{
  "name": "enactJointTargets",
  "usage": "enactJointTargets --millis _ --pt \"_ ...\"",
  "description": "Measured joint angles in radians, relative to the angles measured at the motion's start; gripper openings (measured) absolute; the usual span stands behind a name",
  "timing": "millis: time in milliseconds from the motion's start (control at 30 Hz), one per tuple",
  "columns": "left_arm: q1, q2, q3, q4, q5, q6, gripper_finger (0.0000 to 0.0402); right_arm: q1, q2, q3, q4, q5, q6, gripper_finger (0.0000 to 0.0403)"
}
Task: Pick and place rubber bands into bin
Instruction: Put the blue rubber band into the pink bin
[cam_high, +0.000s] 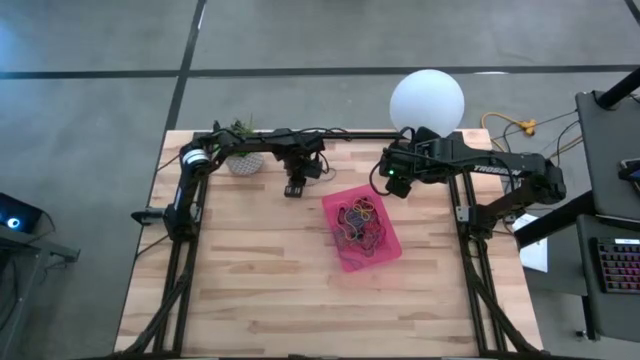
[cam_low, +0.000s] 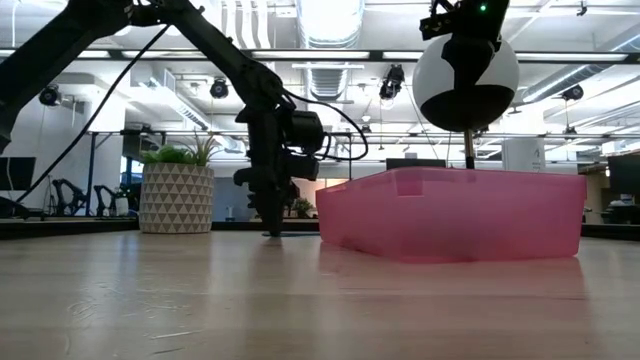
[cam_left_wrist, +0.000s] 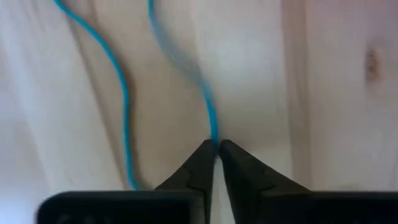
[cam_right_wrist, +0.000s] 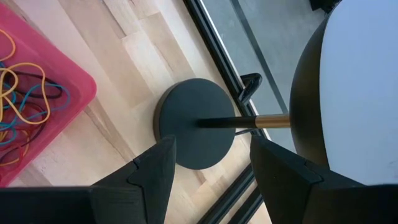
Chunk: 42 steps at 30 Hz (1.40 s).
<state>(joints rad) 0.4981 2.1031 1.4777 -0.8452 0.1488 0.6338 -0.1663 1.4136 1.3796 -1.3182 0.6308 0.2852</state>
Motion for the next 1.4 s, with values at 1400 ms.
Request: enactJointTargets --millis 1400 --pt "-0.031 -0.112 -0.034 0.103 -0.025 -0.047 0.0074 0.000 0.000 0.000 0.023 0.000 0.001 0.0194"
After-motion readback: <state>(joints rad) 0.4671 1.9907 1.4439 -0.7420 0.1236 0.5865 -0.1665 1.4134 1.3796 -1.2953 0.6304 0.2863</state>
